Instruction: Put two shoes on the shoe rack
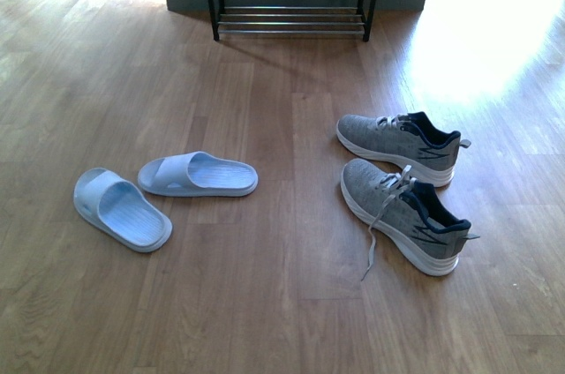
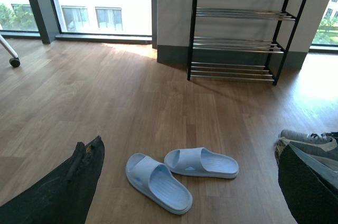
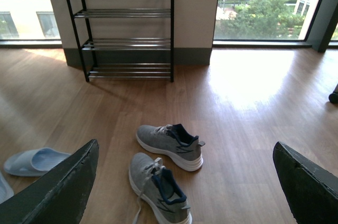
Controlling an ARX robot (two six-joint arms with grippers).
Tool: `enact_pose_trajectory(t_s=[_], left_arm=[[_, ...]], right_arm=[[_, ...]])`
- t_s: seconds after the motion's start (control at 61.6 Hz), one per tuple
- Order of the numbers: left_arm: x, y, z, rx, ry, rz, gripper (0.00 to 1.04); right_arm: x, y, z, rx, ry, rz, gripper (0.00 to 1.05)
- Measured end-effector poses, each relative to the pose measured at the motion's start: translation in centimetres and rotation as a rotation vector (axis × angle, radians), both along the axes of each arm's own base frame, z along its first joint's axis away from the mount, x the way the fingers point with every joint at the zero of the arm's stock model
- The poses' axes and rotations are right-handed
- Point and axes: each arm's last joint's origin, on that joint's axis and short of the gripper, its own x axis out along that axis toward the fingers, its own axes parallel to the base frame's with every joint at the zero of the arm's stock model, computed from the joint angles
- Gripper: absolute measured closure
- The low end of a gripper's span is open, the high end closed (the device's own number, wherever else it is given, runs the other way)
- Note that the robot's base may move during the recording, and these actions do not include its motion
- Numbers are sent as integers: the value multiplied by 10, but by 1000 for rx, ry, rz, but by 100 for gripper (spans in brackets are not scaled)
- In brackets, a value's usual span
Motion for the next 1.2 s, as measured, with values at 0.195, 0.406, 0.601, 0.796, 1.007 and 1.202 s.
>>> enact_pose_trajectory(t_s=[0.195,0.406,0.601,0.796,1.007,1.202], left_arm=[[0,0,0,0,0,0,9],[0,0,0,0,0,-1,9],[0,0,0,0,0,-2,9],[0,0,0,0,0,-5,9],[0,0,0,0,0,-3,9],[0,0,0,0,0,0,9]], right_arm=[[0,0,0,0,0,1,9],[0,0,0,0,0,0,9],[0,0,0,0,0,1,9],[0,0,0,0,0,-6,9],[0,0,0,0,0,-2,9],[0,0,0,0,0,1,9]])
